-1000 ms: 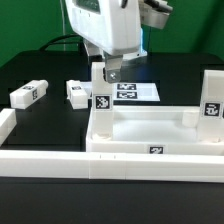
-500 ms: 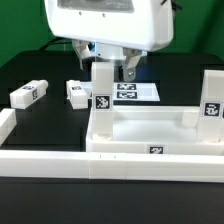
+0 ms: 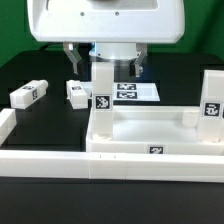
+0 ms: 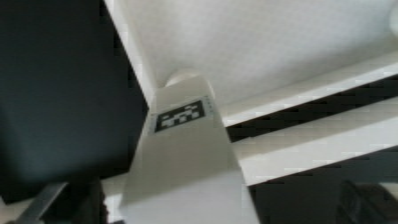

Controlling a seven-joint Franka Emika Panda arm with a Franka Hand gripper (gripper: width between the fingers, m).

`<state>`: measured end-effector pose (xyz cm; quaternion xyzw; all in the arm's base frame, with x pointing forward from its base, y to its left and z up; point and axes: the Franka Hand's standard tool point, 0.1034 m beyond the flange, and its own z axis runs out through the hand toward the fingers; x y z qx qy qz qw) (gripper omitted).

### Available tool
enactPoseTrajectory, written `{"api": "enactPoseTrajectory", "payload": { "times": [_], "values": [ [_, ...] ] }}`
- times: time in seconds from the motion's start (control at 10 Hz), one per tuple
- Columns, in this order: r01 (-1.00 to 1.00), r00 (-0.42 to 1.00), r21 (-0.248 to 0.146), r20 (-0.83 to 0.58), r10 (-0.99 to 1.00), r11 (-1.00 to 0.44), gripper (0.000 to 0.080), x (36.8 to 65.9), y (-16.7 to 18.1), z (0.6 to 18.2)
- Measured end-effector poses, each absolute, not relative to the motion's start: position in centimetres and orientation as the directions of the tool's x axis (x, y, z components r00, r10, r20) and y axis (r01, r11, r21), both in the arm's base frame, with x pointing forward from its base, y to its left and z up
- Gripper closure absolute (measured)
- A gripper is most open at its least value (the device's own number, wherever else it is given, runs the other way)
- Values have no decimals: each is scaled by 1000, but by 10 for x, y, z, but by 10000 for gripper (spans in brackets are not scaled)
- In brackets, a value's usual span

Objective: Assemble desk

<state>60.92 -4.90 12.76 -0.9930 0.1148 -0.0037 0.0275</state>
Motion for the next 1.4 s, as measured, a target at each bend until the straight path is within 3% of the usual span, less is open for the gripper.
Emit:
{"api": "enactPoseTrajectory", "payload": {
  "times": [0.4, 0.7, 0.8, 0.9, 1.0, 1.1, 1.4],
  "values": [
    [72, 997, -20, 3, 72, -997, 150, 608, -52, 124],
    [106, 994, -15, -1, 106, -994, 150, 607, -53, 123],
    [102, 995, -15, -3, 102, -995, 263, 606, -55, 122],
    [103, 995, -15, -3, 103, -995, 263, 606, -55, 122],
    [103, 995, -15, -2, 103, -995, 447, 606, -55, 122],
    [103, 995, -15, -3, 103, -995, 511, 606, -55, 122],
    [79, 997, -15, -3, 79, -997, 511, 606, -55, 122]
  ]
}}
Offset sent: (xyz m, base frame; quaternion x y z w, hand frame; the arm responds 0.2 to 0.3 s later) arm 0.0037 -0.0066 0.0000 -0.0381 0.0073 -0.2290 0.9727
